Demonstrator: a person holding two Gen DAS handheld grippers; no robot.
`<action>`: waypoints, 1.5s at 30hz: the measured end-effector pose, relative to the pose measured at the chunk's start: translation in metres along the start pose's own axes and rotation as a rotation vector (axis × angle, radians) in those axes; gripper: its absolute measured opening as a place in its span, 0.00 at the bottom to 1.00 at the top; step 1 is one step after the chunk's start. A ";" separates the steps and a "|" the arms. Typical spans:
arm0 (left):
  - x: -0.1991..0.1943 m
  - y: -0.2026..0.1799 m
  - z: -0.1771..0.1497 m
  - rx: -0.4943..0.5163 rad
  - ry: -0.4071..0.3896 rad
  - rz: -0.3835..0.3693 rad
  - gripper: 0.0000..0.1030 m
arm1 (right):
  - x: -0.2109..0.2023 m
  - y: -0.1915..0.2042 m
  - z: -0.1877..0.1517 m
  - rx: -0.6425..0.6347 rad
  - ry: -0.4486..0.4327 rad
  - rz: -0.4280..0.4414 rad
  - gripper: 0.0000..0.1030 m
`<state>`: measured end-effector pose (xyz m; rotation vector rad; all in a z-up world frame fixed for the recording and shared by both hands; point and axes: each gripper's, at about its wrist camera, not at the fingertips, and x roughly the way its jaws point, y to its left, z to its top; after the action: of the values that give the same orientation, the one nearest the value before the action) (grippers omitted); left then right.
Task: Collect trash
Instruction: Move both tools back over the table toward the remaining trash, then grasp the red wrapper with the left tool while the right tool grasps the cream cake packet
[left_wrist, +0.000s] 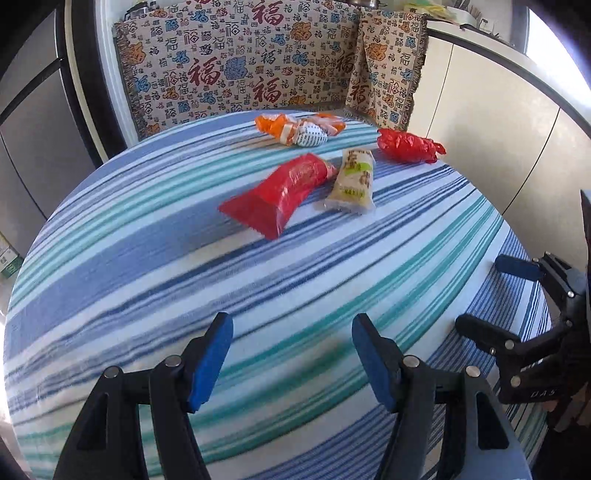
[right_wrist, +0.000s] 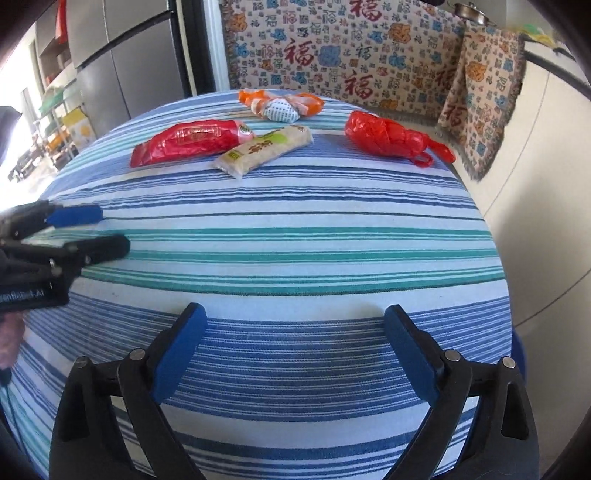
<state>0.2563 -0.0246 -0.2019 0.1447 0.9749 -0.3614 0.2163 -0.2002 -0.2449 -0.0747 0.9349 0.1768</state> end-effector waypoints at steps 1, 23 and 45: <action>-0.002 0.003 0.010 0.014 -0.010 -0.014 0.66 | 0.001 -0.001 0.002 0.002 0.002 -0.001 0.97; 0.022 0.029 0.062 -0.026 0.022 -0.059 0.12 | 0.002 -0.001 0.003 0.004 0.008 -0.002 1.00; -0.023 0.027 -0.045 -0.285 -0.066 0.183 0.63 | 0.002 -0.001 0.004 0.009 0.008 0.005 1.00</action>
<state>0.2193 0.0187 -0.2086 -0.0372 0.9301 -0.0564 0.2210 -0.2003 -0.2437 -0.0653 0.9440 0.1770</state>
